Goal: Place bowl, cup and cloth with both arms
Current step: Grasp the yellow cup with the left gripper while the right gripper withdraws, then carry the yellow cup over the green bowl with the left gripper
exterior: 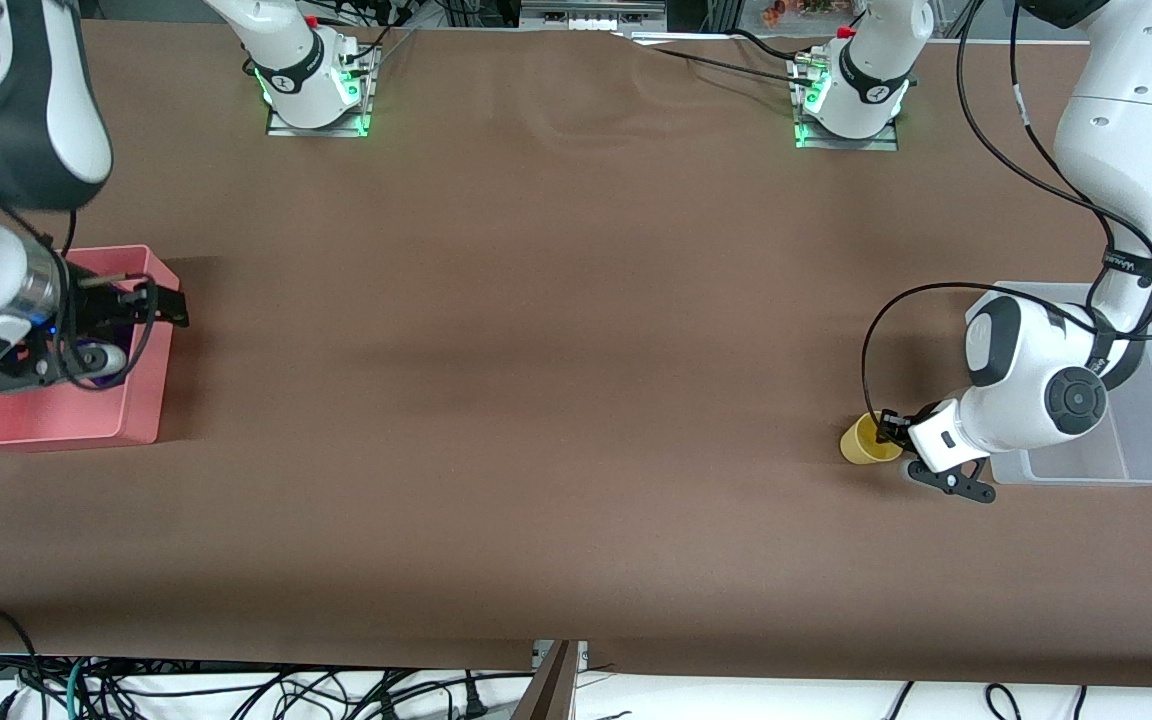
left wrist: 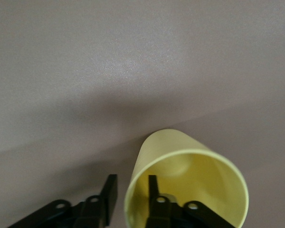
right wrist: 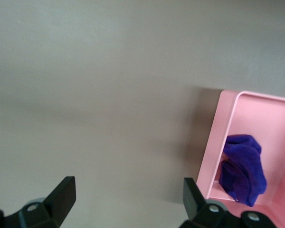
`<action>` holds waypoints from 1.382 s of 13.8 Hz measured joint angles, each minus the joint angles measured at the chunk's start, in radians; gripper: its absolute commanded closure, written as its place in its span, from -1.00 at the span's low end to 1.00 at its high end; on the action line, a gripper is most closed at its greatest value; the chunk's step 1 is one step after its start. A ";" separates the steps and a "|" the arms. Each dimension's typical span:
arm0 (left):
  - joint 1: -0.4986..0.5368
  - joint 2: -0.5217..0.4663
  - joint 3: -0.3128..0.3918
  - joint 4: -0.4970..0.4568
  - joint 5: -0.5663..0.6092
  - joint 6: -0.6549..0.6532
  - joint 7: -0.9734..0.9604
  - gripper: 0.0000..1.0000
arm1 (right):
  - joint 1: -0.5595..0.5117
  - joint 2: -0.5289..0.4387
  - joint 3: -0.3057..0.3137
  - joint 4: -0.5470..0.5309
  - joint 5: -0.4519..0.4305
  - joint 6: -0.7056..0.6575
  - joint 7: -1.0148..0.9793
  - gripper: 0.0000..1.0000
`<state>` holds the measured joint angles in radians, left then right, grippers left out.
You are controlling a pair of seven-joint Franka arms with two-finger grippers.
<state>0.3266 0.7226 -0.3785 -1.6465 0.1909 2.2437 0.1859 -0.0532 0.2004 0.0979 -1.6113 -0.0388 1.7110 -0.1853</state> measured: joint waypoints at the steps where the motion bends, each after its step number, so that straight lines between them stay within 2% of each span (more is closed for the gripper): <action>1: 0.001 -0.001 0.000 0.004 0.000 0.000 0.000 1.00 | 0.000 -0.032 0.001 0.002 -0.003 -0.017 0.000 -1.00; 3: 0.003 -0.011 0.000 0.015 0.000 -0.018 0.000 1.00 | -0.005 -0.090 -0.016 0.017 -0.005 -0.047 0.000 -1.00; 5: 0.005 -0.034 0.000 0.023 0.000 -0.059 0.000 1.00 | -0.011 -0.138 -0.064 0.036 -0.005 -0.061 -0.022 -1.00; 7: 0.008 -0.075 -0.001 0.037 0.000 -0.140 0.000 1.00 | -0.014 -0.172 -0.093 0.038 -0.011 -0.080 -0.052 -1.00; 11: 0.033 -0.181 0.008 0.149 0.008 -0.544 0.079 1.00 | -0.011 -0.180 -0.092 0.038 -0.023 -0.180 -0.022 -1.00; 13: 0.086 -0.207 0.016 0.174 0.062 -0.645 0.199 1.00 | -0.010 -0.184 -0.090 0.038 0.022 -0.200 0.033 -1.00; 16: 0.187 -0.201 0.026 0.159 0.187 -0.658 0.393 1.00 | -0.009 -0.186 -0.088 0.038 0.048 -0.227 0.065 -1.00; 19: 0.308 -0.162 0.028 0.108 0.249 -0.519 0.543 1.00 | -0.005 -0.186 -0.086 0.038 0.048 -0.251 0.070 -1.00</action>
<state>0.6349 0.5611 -0.3501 -1.5383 0.4394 1.7251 0.7293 -0.0587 0.0141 0.0116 -1.5734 0.0089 1.4596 -0.1153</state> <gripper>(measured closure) 0.965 0.000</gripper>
